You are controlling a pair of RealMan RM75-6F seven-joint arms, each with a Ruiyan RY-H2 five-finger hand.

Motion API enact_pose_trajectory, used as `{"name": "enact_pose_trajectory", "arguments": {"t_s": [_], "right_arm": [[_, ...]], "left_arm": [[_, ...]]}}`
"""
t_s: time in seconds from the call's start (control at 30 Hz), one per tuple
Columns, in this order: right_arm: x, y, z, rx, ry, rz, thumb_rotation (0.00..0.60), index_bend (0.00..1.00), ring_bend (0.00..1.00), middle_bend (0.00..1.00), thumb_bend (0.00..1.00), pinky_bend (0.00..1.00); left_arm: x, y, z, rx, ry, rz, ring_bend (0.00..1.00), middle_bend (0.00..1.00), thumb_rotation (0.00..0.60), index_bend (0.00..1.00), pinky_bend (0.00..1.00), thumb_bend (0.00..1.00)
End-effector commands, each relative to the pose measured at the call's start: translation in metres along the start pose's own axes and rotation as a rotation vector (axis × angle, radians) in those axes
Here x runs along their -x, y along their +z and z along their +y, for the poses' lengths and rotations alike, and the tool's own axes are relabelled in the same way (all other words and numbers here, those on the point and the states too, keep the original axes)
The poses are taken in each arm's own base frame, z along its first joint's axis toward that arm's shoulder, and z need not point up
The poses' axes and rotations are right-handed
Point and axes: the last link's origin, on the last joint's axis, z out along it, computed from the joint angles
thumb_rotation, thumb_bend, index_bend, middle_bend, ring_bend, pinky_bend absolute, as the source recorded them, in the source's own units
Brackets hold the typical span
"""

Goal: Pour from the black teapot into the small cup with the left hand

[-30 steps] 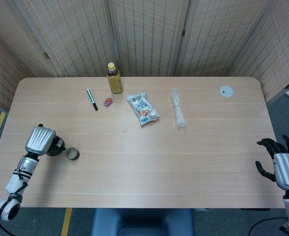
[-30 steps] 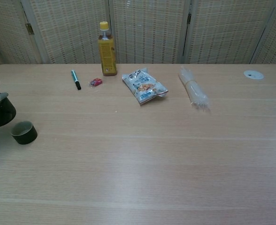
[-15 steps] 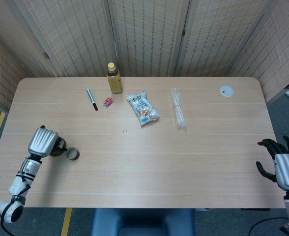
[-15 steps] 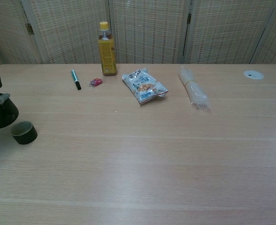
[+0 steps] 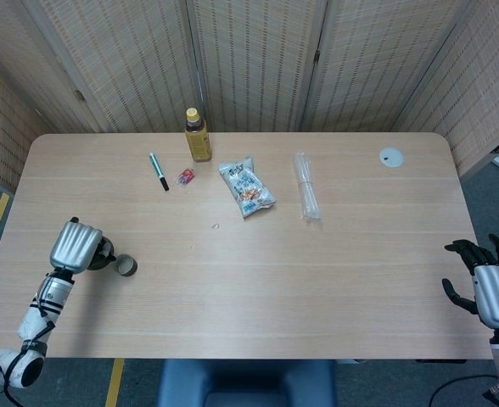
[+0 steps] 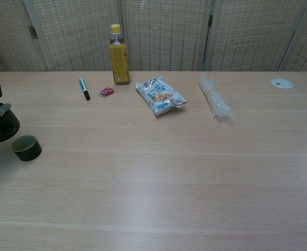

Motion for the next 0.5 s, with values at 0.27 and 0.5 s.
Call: {"name": "enact_pose_trajectory", "arguments": {"t_s": [0.27,0.5], "right_arm": [[0.0004,-0.0010,0.0016,0.003,0.004,-0.003,0.600,0.27,0.29,0.26,0.36,0.06],[0.0006,-0.0013,0.0025,0.004,0.005,-0.002,0.600,0.27,0.29,0.26,0.36,0.06]], "left_arm": [[-0.0030,-0.0020,0.0084,-0.003,0.042,0.017,0.96,1.00,0.439,1.00,0.55,0.50],[-0.0029,-0.0025,0.0113,-0.006,0.067,0.022,0.96,1.00,0.442,1.00,0.55,0.50]]}}
